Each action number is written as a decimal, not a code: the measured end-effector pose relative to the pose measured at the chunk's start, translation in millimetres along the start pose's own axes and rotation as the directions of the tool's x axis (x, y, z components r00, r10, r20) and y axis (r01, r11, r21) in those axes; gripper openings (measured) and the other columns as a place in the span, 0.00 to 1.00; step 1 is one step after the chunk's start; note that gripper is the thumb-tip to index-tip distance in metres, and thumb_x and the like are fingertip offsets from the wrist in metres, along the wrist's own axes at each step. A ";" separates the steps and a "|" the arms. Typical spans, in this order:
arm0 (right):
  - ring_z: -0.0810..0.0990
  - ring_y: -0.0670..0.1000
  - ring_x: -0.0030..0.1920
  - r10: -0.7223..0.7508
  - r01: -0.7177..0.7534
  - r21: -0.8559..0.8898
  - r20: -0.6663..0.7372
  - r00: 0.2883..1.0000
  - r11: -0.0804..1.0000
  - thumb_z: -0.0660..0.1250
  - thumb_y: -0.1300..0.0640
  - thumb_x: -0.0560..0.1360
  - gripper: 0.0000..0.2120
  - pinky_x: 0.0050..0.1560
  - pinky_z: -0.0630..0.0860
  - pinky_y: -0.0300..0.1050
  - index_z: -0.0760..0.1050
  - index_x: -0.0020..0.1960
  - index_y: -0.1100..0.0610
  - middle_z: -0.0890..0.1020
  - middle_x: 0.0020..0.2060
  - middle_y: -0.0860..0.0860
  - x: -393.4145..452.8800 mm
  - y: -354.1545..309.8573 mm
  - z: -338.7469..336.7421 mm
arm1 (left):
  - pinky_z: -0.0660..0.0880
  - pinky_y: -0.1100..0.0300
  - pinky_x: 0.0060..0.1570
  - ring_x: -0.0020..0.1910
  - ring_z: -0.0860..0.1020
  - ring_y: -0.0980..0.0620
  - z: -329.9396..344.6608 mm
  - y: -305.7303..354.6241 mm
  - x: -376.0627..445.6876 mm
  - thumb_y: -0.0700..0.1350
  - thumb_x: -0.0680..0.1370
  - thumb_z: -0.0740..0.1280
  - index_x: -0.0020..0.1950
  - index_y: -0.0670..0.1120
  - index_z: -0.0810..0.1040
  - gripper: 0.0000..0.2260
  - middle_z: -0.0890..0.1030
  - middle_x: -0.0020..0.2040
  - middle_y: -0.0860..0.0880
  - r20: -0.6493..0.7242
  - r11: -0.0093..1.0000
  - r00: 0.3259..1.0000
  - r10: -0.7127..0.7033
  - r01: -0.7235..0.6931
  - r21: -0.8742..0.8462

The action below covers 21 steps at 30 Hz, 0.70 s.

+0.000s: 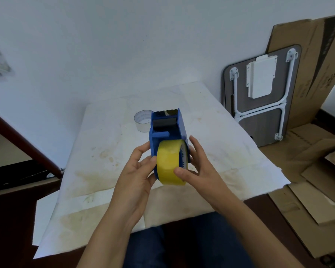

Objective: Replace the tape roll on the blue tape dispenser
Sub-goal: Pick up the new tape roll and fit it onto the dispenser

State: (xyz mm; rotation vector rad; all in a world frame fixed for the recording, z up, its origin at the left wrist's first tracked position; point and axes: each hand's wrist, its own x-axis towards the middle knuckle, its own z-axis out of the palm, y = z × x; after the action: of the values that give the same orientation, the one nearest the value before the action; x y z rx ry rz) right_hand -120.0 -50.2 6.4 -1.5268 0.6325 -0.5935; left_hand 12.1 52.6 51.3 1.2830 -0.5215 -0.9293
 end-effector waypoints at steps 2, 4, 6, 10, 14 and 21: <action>0.69 0.34 0.66 0.003 -0.003 -0.024 -0.005 1.000 1.000 0.75 0.35 0.63 0.52 0.66 0.76 0.47 0.49 0.77 0.37 0.67 0.71 0.39 0.8 0.7 3.5 | 0.78 0.47 0.58 0.53 0.83 0.49 2.7 0.1 -0.9 0.44 0.82 0.62 0.64 0.53 0.77 0.13 0.85 0.55 0.45 0.005 0.998 1.000 0.004 -0.005 0.056; 0.70 0.38 0.68 -0.018 0.015 -0.069 -0.035 0.999 0.997 0.73 0.34 0.62 0.52 0.66 0.75 0.50 0.49 0.77 0.38 0.67 0.71 0.39 1.3 0.6 7.9 | 0.79 0.51 0.57 0.55 0.82 0.52 5.8 -1.1 -1.2 0.53 0.81 0.61 0.65 0.58 0.75 0.13 0.85 0.55 0.51 0.044 0.987 0.999 0.016 -0.022 0.161; 0.70 0.39 0.68 -0.023 0.018 -0.089 -0.060 0.998 0.996 0.73 0.33 0.63 0.52 0.68 0.74 0.51 0.48 0.77 0.39 0.66 0.72 0.39 1.6 2.1 10.3 | 0.79 0.62 0.50 0.54 0.83 0.56 8.6 -2.3 -2.5 0.56 0.77 0.65 0.67 0.62 0.70 0.19 0.84 0.54 0.56 0.101 0.970 0.995 0.008 -0.033 0.243; 0.74 0.37 0.63 0.004 -0.007 -0.170 -0.018 1.000 0.985 0.69 0.32 0.66 0.45 0.61 0.76 0.39 0.53 0.77 0.40 0.72 0.66 0.39 1.9 3.5 0.8 | 0.80 0.59 0.49 0.54 0.84 0.48 3.7 -3.5 -1.1 0.44 0.72 0.73 0.71 0.58 0.65 0.31 0.86 0.53 0.49 0.146 0.981 0.989 -0.007 -0.022 0.191; 0.80 0.41 0.59 0.057 -0.057 -0.003 -0.005 0.998 0.998 0.61 0.30 0.72 0.30 0.61 0.75 0.43 0.73 0.67 0.46 0.83 0.58 0.44 6.7 5.2 -17.6 | 0.80 0.50 0.54 0.54 0.83 0.42 -9.9 9.3 3.3 0.42 0.71 0.72 0.70 0.52 0.72 0.28 0.86 0.54 0.43 0.170 0.991 0.985 -0.034 0.011 0.134; 0.77 0.57 0.66 0.031 -0.145 0.536 0.215 0.976 0.832 0.55 0.31 0.72 0.35 0.69 0.72 0.56 0.72 0.71 0.52 0.79 0.66 0.55 20.1 0.1 -26.7 | 0.80 0.58 0.48 0.46 0.82 0.50 -25.8 23.4 8.3 0.49 0.67 0.78 0.65 0.47 0.80 0.27 0.84 0.52 0.44 0.462 0.994 0.880 -0.105 0.100 0.035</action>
State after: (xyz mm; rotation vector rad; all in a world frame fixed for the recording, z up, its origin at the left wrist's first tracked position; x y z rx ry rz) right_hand -124.5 -83.3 7.6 -0.9877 0.3325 -0.4889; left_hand 43.6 60.9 66.2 1.1016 -0.8370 -1.3385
